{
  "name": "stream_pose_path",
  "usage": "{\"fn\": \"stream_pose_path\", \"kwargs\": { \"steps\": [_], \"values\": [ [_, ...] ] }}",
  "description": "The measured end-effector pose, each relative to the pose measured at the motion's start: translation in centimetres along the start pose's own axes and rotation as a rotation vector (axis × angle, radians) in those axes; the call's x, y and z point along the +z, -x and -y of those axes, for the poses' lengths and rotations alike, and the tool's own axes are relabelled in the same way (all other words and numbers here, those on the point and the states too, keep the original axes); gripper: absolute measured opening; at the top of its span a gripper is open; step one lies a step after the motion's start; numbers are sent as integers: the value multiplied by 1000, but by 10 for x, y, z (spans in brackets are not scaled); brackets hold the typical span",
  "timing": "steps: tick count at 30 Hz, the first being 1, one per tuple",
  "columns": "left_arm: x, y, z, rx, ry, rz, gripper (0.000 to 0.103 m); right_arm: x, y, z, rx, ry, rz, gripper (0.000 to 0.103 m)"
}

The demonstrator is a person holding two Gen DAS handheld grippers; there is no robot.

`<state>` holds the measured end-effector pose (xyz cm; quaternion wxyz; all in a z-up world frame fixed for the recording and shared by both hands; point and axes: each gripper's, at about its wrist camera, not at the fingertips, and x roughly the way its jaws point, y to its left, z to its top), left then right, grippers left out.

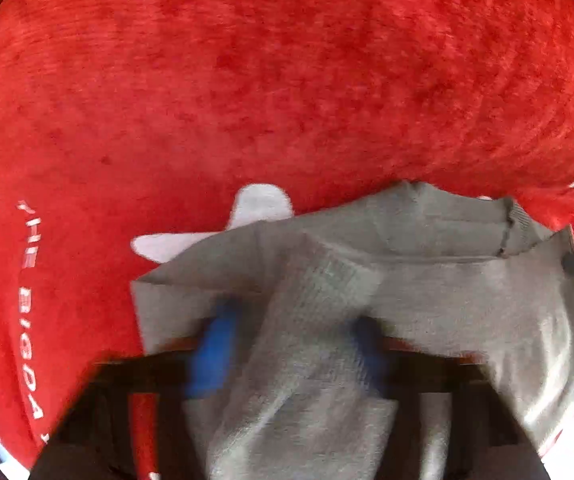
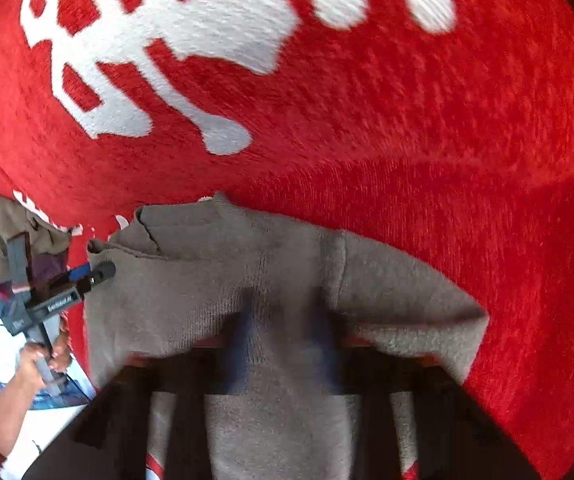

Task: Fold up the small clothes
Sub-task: 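Press the folded grey sweater flat with both grippers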

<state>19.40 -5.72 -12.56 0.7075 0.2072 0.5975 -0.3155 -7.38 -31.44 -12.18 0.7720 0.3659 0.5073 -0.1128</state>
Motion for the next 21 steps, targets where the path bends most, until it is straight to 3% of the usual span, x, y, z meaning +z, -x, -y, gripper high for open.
{"fn": "stream_pose_path", "kwargs": {
  "steps": [1, 7, 14, 19, 21],
  "values": [
    [0, 1, 0, -11, 10, -4, 9, -2, 6, -2, -17, 20, 8, 7],
    [3, 17, -7, -7, 46, 59, 9, -2, 34, -24, -62, 109, 85, 7],
    [-1, -5, -11, 61, 67, 47, 9, 10, -8, -4, -148, 71, 32, 7],
    [-8, 5, -6, 103, 84, 58, 10, 9, -10, 4, -129, 1, 51, 8],
    [-13, 18, -3, 148, 91, 65, 31, 7, 0, 2, -130, 0, 45, 11]
  ]
}}
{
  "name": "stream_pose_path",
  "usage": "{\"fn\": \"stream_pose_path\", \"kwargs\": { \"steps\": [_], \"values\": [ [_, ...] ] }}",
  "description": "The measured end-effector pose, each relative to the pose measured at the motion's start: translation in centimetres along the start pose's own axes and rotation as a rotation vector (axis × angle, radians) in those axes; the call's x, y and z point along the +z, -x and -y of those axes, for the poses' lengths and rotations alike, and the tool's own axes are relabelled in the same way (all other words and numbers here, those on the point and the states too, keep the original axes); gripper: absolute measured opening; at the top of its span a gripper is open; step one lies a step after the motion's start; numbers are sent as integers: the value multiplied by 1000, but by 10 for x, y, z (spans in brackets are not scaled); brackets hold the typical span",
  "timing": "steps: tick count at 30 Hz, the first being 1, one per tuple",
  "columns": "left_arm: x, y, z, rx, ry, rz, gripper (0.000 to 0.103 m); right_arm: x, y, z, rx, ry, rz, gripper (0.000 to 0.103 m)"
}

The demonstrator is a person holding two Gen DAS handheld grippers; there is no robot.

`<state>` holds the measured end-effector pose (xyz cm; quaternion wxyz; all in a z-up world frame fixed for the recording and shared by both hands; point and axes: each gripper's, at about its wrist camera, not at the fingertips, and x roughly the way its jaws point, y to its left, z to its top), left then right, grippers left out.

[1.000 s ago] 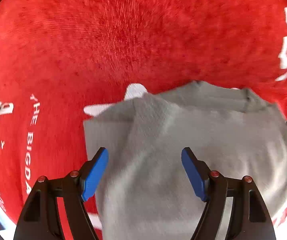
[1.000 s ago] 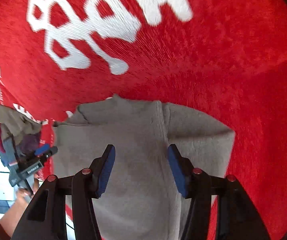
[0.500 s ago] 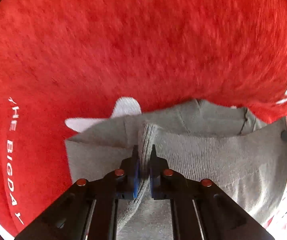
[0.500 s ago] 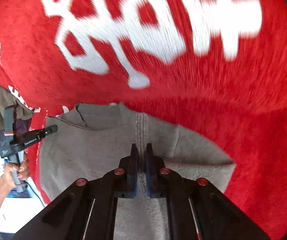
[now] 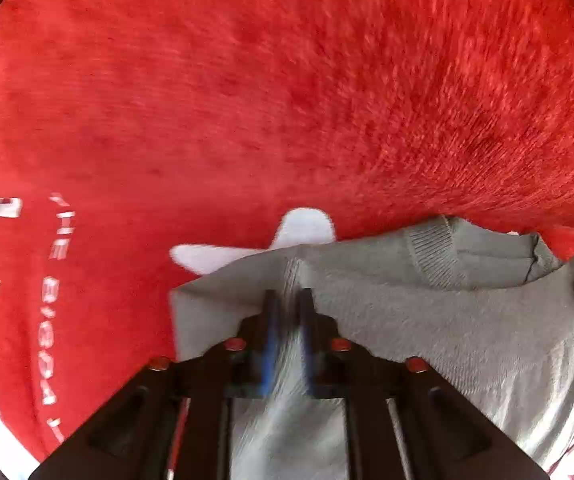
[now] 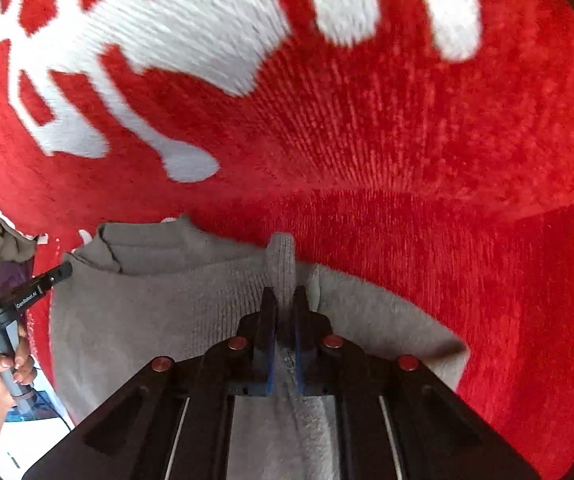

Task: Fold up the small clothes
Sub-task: 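Press the folded grey sweater flat with both grippers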

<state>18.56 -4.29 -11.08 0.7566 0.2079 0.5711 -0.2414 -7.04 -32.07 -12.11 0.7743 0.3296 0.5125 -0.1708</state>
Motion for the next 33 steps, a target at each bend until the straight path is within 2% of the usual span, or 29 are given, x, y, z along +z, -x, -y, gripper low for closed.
{"fn": "stream_pose_path", "kwargs": {
  "steps": [1, 2, 3, 4, 5, 6, 9, 14, 15, 19, 24, 28, 30, 33],
  "values": [
    [-4, 8, -3, 18, 8, 15, 59, -2, 8, 0, -16, 15, 5, 13],
    [-8, 16, -6, 23, 17, 33, 78, -3, 19, 0, -29, 32, 9, 17],
    [-12, 25, -10, 30, 26, 50, 81, -6, 30, -2, -36, 48, 18, 23],
    [-17, 32, -12, 33, 32, 53, 81, -9, 37, -2, -35, 50, 23, 28],
    [-21, 36, -17, 29, 36, 49, 81, -14, 47, -2, -28, 45, 27, 42],
    [-29, 40, -20, 25, 44, 43, 81, -18, 53, -1, -21, 37, 28, 51],
    [-52, 54, -24, 40, 52, 22, 81, -42, 73, 4, 1, -4, 25, 51],
    [-97, 61, -29, 61, 63, -49, 81, -91, 83, 19, 40, -100, -17, 52],
    [-93, 56, -35, 62, 68, -66, 81, -102, 84, 24, 49, -126, -34, 52],
    [-121, 64, -49, 69, 117, -130, 81, -148, 89, 25, 102, -150, -68, 52],
    [-145, 63, -65, -28, 177, -178, 81, -174, 89, -7, 209, -85, -88, 52],
    [-162, 58, -67, -105, 145, -191, 81, -198, 56, -54, 372, -96, -186, 52],
    [-167, 54, -66, -127, 118, -187, 81, -213, 32, -76, 451, -128, -260, 52],
    [-172, 43, -66, -178, 101, -182, 81, -232, 2, -96, 506, -216, -288, 52]
  ]
}}
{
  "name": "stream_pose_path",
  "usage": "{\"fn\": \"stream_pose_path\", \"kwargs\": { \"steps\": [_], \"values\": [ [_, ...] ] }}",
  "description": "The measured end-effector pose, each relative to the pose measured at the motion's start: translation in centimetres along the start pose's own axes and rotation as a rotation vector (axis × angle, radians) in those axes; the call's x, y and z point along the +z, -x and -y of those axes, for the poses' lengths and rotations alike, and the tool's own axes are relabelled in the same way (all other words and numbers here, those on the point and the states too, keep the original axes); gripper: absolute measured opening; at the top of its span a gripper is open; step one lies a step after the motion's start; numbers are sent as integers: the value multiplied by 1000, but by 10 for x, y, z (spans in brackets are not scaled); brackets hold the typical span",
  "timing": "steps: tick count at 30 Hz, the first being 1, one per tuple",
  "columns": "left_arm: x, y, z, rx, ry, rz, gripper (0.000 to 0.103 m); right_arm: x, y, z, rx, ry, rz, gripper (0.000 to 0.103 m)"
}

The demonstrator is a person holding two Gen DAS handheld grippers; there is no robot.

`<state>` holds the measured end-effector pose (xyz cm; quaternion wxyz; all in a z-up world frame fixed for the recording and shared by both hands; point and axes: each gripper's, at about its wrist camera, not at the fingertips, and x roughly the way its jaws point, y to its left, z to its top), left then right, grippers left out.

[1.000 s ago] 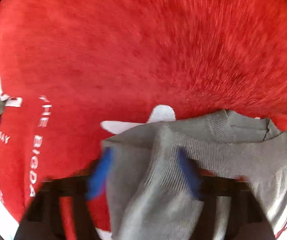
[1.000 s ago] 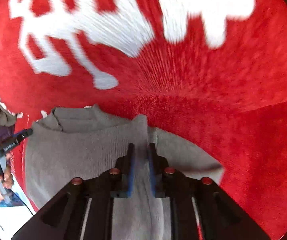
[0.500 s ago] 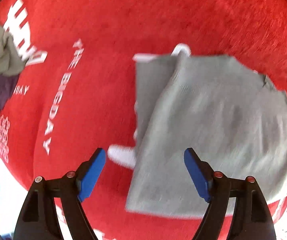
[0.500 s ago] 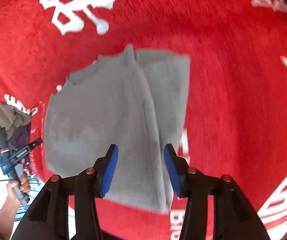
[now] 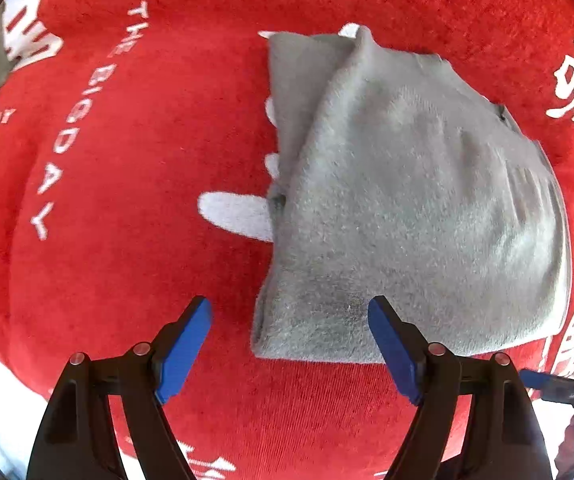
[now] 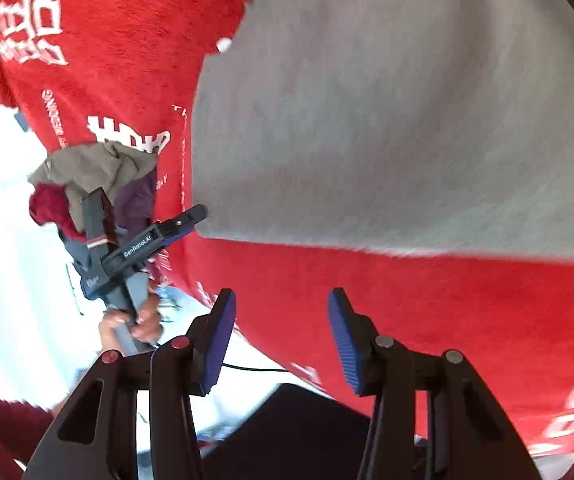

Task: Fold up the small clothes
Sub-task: 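Press the folded grey sweater flat with both grippers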

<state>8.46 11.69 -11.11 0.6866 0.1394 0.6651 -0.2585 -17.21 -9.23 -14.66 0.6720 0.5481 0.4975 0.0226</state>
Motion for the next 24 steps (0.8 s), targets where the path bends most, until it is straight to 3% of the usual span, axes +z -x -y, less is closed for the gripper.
{"fn": "stream_pose_path", "kwargs": {
  "steps": [1, 2, 3, 5, 7, 8, 9, 11, 12, 17, 21, 24],
  "values": [
    [-1, -4, -3, -21, 0, 0, 71, -2, -11, 3, 8, -34, 14, 52],
    [-2, -7, -5, -40, 0, -3, 50, -4, -22, 8, 27, -78, 36, 52],
    [-3, -11, -9, -58, 1, -12, 41, -6, -25, 13, 44, -114, 53, 52],
    [-4, -12, -12, -81, -5, -1, 31, -10, -38, 21, 79, -194, 98, 52],
    [-4, -8, -12, -91, -41, 7, 20, -13, -47, 27, 121, -278, 157, 42],
    [-5, -5, -11, -86, -57, 15, 20, -12, -47, 27, 133, -310, 188, 13],
    [-7, -3, -11, -77, -79, 23, 20, -11, -44, 28, 131, -337, 215, 4],
    [-15, 1, -9, -42, -130, 32, 10, -8, -35, 22, 116, -339, 255, 2],
    [-18, 3, -13, -42, -140, 28, 10, -9, -31, 15, 92, -305, 270, 2],
    [-33, 5, -22, -40, -133, 55, 11, -18, -36, 7, -136, -176, 181, 1],
    [-37, 16, -16, 32, -116, 88, 11, -24, -36, 3, -161, -133, 155, 3],
    [-40, 16, -15, 42, -96, 82, 11, -27, -36, -10, -208, -75, 132, 6]
  ]
}}
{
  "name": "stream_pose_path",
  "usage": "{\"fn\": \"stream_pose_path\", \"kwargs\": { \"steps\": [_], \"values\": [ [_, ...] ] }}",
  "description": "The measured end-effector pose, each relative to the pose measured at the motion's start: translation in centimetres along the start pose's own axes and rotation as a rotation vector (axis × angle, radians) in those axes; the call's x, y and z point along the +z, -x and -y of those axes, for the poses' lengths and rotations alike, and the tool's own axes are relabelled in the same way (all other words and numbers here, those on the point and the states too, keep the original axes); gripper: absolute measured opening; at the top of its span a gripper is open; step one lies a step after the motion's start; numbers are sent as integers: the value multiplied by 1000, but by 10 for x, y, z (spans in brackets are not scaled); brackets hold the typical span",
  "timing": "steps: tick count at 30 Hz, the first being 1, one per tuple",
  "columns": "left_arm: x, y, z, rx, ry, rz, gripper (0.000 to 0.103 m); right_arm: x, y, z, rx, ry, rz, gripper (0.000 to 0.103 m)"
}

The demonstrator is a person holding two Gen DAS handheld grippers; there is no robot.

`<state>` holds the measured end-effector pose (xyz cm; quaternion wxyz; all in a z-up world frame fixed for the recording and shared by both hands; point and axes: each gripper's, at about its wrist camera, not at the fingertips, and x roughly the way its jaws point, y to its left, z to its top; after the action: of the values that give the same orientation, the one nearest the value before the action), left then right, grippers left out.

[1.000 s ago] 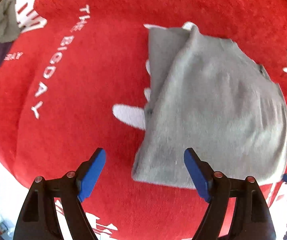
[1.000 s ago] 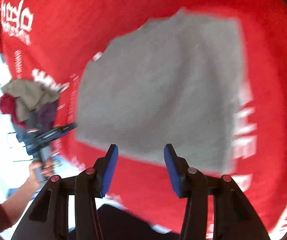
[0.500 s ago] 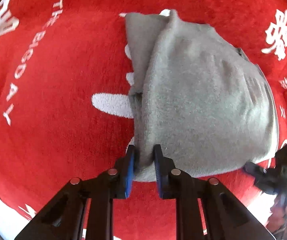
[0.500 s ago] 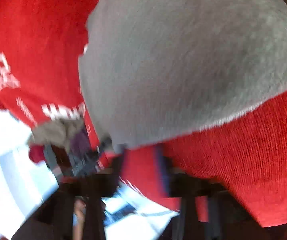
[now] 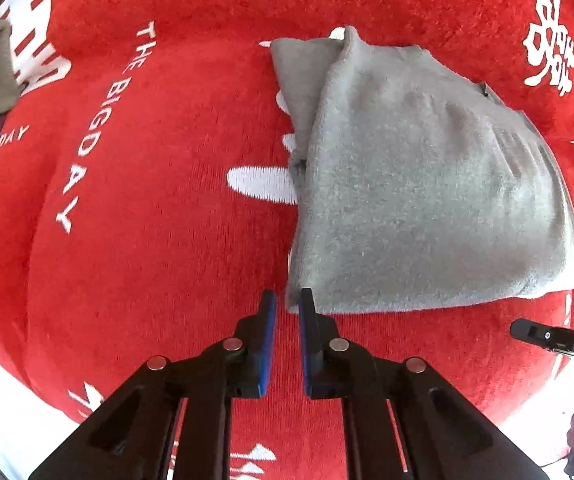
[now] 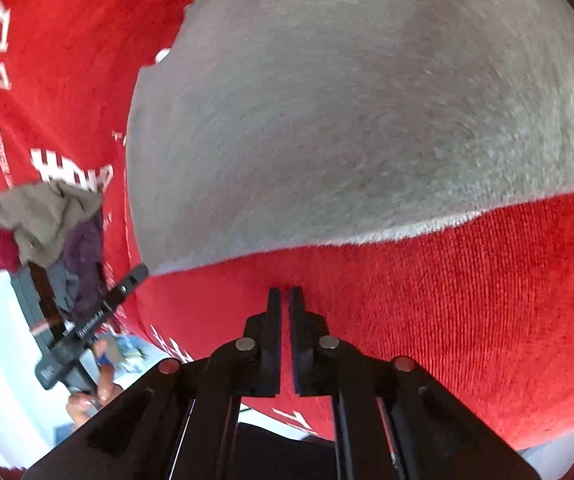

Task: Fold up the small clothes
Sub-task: 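Press the folded grey sweater flat with both grippers, then move both grippers to the side edge of the folded sweater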

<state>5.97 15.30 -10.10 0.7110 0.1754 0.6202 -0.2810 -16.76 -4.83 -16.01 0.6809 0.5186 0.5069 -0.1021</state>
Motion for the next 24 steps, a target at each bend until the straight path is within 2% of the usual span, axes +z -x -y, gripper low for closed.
{"fn": "stream_pose_path", "kwargs": {
  "steps": [7, 9, 10, 12, 16, 19, 20, 22, 23, 24],
  "values": [
    [-10, -1, -1, -5, 29, -40, 12, -1, 9, -30, -48, 106, -18, 6],
    [-12, -1, -1, 3, 31, -51, 65, 0, 11, -33, -49, 117, -21, 6],
    [-13, 1, -2, 10, 39, -45, 103, 0, 9, -35, -52, 123, -23, 6],
    [-16, 10, -3, 24, 37, -2, 103, 2, 7, -39, -55, 133, -27, 6],
    [-14, 7, 0, 19, 42, -23, 103, 4, 6, -45, -71, 153, -33, 6],
    [-11, 1, 4, 43, 46, -35, 103, 2, 10, -42, -106, 173, -36, 6],
    [-10, -2, 6, 47, 52, -41, 103, 2, 10, -42, -114, 180, -37, 11],
    [-8, -4, 5, 45, 63, -50, 103, 1, 11, -45, -130, 193, -39, 32],
    [-9, -3, 4, 45, 67, -52, 103, 2, 11, -45, -134, 197, -41, 47],
    [-8, -5, 6, 45, 71, -55, 103, 2, 11, -46, -135, 201, -41, 53]
  ]
}}
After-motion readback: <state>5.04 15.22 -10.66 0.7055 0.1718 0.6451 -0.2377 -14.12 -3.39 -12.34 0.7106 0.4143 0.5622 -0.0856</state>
